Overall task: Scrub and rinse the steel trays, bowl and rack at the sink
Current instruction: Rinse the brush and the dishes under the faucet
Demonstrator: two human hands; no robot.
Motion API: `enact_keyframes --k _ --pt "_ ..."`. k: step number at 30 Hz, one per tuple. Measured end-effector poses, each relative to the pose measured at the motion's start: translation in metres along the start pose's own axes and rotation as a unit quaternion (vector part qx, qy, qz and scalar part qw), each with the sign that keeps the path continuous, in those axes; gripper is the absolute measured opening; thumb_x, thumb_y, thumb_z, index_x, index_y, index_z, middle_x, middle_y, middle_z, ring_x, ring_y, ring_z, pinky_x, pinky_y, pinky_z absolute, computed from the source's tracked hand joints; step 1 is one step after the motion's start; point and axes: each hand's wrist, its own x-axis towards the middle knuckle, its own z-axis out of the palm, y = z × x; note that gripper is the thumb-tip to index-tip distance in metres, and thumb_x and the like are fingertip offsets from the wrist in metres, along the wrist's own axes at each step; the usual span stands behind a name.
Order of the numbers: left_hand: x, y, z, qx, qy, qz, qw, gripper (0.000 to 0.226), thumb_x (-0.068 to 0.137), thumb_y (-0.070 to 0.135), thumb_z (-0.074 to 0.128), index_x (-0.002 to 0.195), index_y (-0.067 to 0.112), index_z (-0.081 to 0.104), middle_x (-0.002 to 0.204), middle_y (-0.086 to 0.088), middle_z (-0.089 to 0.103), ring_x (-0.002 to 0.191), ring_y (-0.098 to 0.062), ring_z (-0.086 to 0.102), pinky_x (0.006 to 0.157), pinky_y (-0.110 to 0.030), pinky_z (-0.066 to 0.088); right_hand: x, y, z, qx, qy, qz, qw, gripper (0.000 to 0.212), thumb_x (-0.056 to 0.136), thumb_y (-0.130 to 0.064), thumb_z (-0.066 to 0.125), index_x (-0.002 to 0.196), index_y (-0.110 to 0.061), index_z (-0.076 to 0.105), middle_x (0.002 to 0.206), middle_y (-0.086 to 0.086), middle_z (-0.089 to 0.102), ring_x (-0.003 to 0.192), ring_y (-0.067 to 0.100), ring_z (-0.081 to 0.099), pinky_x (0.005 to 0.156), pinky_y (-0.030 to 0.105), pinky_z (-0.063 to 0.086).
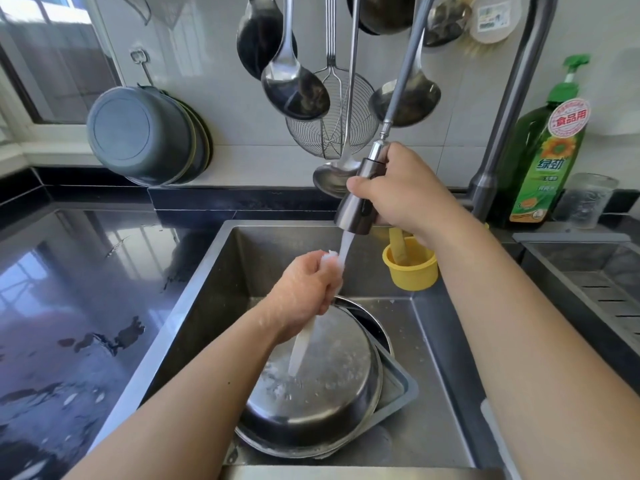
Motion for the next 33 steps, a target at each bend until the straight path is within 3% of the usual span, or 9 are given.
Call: enact_keyframes --k 3,6,12,17,19,23,27,30,33 --pt "-0.001 0.006 0.004 0.079 0.044 -0.016 0.996 0.038 0.107 0.041 0.041 0.085 0.014 0.058 0.065 0.004 0.049 0.056 -0.011 0.042 0.051 -0.027 0.038 0.000 -0.001 0.006 0.005 0.014 -0.010 1.000 0.029 0.085 -0.032 0.071 0.107 -0.025 0.054 0.108 -0.001 0.064 0.098 0.023 0.067 0.084 0.050 0.060" --pt "-0.002 0.006 0.006 0.061 0.063 -0.003 0.996 0.046 0.109 0.048 0.035 0.077 0.018 0.051 0.063 0.004 0.047 0.055 -0.011 0.039 0.051 -0.029 0.036 -0.001 0.000 0.006 -0.008 0.024 -0.012 1.000 0.028 0.086 -0.031 0.070 0.109 -0.025 0.054 0.108 -0.002 0.064 0.098 0.022 0.065 0.085 0.050 0.060" --pt "0.001 -0.009 -0.005 -0.025 -0.016 0.000 1.000 0.018 0.106 0.007 0.045 0.098 0.006 0.061 0.076 -0.007 0.052 0.064 -0.015 0.044 0.060 -0.027 0.040 -0.001 0.001 0.002 -0.001 0.003 -0.011 1.000 0.022 0.090 -0.027 0.070 0.100 -0.027 0.050 0.105 -0.001 0.062 0.099 0.022 0.066 0.087 0.050 0.060" --pt "0.003 0.002 0.004 0.136 0.108 0.018 0.985 0.047 0.109 0.047 0.042 0.083 0.012 0.059 0.067 0.002 0.051 0.062 -0.014 0.048 0.063 -0.035 0.045 -0.001 0.001 0.001 -0.024 0.007 -0.011 1.000 0.026 0.092 -0.027 0.069 0.111 -0.022 0.052 0.108 0.000 0.061 0.098 0.022 0.064 0.087 0.048 0.059" --pt "0.001 0.002 0.007 0.135 0.109 0.011 0.985 0.051 0.106 0.054 0.043 0.079 0.014 0.060 0.065 0.002 0.053 0.060 -0.014 0.049 0.062 -0.033 0.045 -0.001 0.001 0.002 -0.024 0.009 -0.012 1.000 0.028 0.092 -0.027 0.069 0.114 -0.021 0.052 0.108 0.000 0.062 0.097 0.020 0.064 0.087 0.046 0.059" --pt "-0.001 -0.007 0.007 0.005 0.035 -0.049 0.998 0.029 0.108 0.023 0.042 0.094 0.009 0.063 0.073 -0.005 0.053 0.060 -0.015 0.045 0.054 -0.025 0.039 -0.001 0.000 0.005 -0.006 0.007 -0.009 1.000 0.028 0.090 -0.027 0.070 0.113 -0.022 0.054 0.108 0.000 0.064 0.097 0.021 0.066 0.086 0.045 0.060" --pt "0.000 -0.010 -0.001 -0.030 -0.026 -0.014 0.999 0.026 0.102 0.001 0.047 0.108 0.014 0.069 0.090 -0.006 0.065 0.080 -0.018 0.056 0.073 -0.030 0.046 0.000 0.004 -0.001 -0.047 0.023 -0.014 0.999 0.026 0.092 -0.027 0.068 0.112 -0.021 0.052 0.106 0.000 0.061 0.096 0.021 0.062 0.078 0.035 0.054" --pt "-0.002 -0.008 0.002 0.000 -0.019 -0.006 1.000 0.039 0.103 0.000 0.051 0.132 0.023 0.064 0.101 -0.001 0.073 0.089 -0.015 0.061 0.078 -0.029 0.050 0.002 0.007 -0.003 -0.058 0.035 -0.017 0.998 0.026 0.092 -0.028 0.068 0.111 -0.020 0.053 0.106 0.000 0.061 0.097 0.022 0.061 0.082 0.036 0.052" --pt "-0.002 -0.002 0.005 0.060 0.026 0.022 0.998 0.022 0.106 0.010 0.052 0.115 0.023 0.067 0.093 0.005 0.072 0.084 -0.012 0.062 0.074 -0.025 0.052 0.002 0.005 -0.001 -0.022 0.010 -0.005 1.000 0.029 0.088 -0.029 0.070 0.111 -0.021 0.054 0.107 0.001 0.063 0.099 0.023 0.065 0.086 0.044 0.058"
